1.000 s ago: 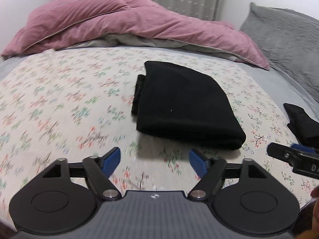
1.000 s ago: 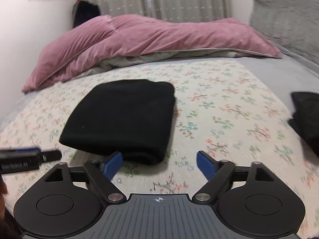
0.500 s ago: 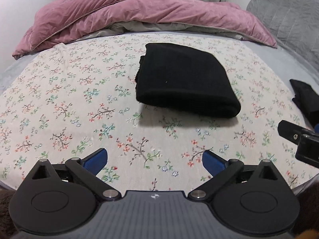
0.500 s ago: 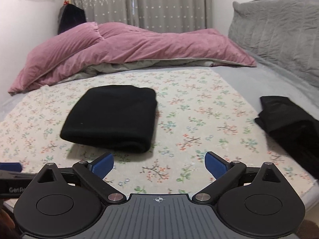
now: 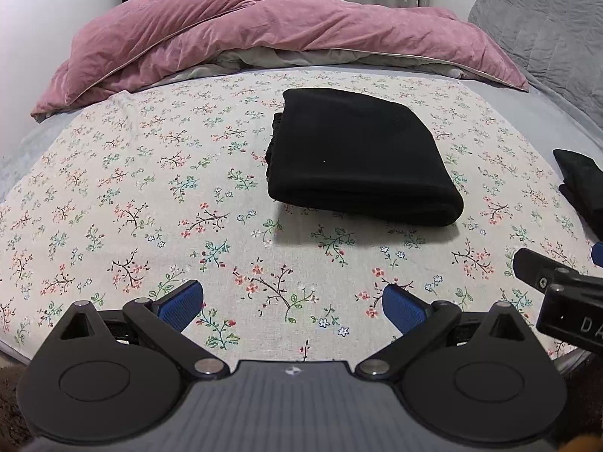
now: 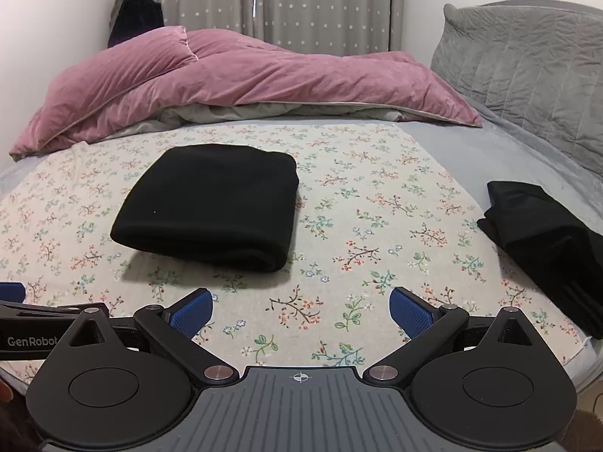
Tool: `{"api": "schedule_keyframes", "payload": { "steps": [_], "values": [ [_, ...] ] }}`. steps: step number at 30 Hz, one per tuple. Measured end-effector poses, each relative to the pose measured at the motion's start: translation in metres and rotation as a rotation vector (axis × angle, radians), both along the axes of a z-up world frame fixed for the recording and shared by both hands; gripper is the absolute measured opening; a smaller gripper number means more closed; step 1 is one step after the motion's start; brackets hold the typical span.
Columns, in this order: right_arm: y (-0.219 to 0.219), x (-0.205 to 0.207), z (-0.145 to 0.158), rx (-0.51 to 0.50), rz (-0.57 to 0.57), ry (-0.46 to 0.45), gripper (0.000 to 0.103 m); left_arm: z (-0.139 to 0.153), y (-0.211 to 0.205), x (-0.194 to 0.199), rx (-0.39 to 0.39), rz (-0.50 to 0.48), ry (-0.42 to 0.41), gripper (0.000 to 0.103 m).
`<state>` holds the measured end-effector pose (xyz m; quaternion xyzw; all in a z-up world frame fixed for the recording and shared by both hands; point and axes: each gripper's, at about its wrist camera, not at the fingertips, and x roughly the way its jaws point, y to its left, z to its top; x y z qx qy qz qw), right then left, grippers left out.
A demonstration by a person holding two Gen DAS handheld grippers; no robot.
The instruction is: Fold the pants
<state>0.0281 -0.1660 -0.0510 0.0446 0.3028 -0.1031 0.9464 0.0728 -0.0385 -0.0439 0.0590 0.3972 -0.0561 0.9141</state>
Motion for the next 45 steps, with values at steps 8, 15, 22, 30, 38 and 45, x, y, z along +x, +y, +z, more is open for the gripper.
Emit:
{"api": "schedule_keyframes", "payload": {
  "steps": [8,15,22,30,38,45],
  "values": [
    [0.0029,0.0012,-0.0028,-0.002,0.005,0.013,0.101,-0.0011,-0.0014,-0.0001,0.001,-0.002,0.012,0.103],
    [0.0035,0.0011,-0.0029,0.001,0.011,0.015,0.101,-0.0010,-0.0026,-0.0009,-0.004,-0.008,0.018,0.103],
    [0.0039,0.0021,-0.0029,-0.007,0.015,0.018,0.101,-0.0010,-0.0026,-0.0010,-0.006,-0.011,0.021,0.103],
    [0.0042,0.0024,-0.0025,-0.009,0.019,0.016,0.101,-0.0019,-0.0023,-0.0002,-0.016,-0.012,0.032,0.103],
    [0.0058,0.0027,-0.0020,-0.010,0.021,0.018,0.101,-0.0021,-0.0032,-0.0001,-0.009,-0.011,0.035,0.103],
    [0.0071,0.0046,-0.0021,-0.013,0.029,0.020,0.102,-0.0036,-0.0031,0.0008,-0.008,0.000,0.041,0.103]
  ]
}}
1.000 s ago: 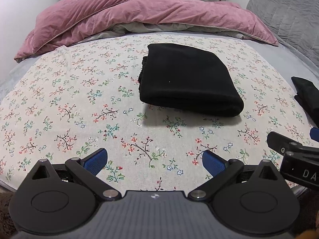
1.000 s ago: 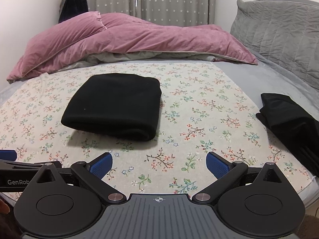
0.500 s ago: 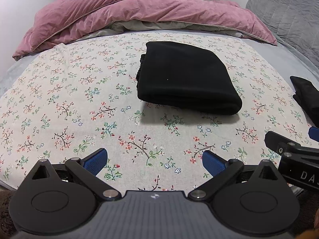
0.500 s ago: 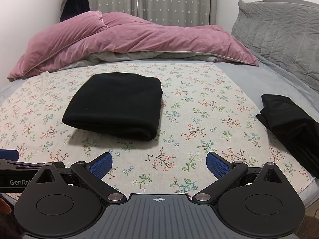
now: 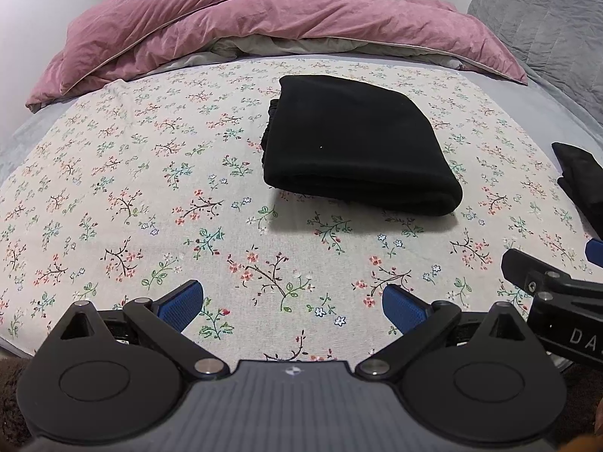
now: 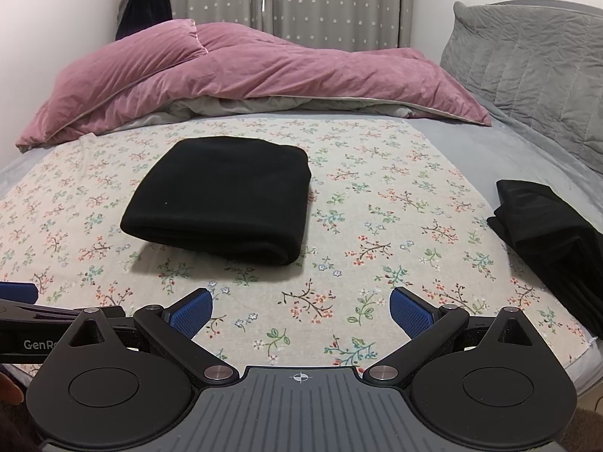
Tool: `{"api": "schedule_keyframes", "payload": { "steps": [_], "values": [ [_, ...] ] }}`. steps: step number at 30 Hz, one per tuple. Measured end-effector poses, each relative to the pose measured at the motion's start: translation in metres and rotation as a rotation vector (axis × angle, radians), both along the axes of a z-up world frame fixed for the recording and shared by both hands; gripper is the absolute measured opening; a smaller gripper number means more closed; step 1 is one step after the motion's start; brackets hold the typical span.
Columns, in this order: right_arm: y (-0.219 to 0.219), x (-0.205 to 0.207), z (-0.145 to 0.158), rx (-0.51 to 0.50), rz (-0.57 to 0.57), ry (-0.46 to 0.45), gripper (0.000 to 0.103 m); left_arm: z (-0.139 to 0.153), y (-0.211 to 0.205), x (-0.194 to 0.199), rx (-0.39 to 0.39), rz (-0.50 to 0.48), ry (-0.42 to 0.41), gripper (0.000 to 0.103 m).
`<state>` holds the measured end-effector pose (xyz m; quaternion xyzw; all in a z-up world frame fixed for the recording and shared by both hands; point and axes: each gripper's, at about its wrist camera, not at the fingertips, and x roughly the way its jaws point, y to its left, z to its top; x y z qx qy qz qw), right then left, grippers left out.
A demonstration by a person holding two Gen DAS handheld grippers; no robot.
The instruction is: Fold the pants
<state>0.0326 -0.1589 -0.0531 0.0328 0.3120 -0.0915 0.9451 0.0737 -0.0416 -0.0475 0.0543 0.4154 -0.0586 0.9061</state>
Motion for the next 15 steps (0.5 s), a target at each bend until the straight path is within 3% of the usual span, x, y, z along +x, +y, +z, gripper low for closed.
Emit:
{"api": "schedule_keyframes", "payload": {
  "steps": [15],
  "values": [
    [0.000,0.012,-0.014,0.004,0.023,0.028,0.102,-0.012,-0.001,0.013,0.011,0.020,0.035,0.103]
  ]
}}
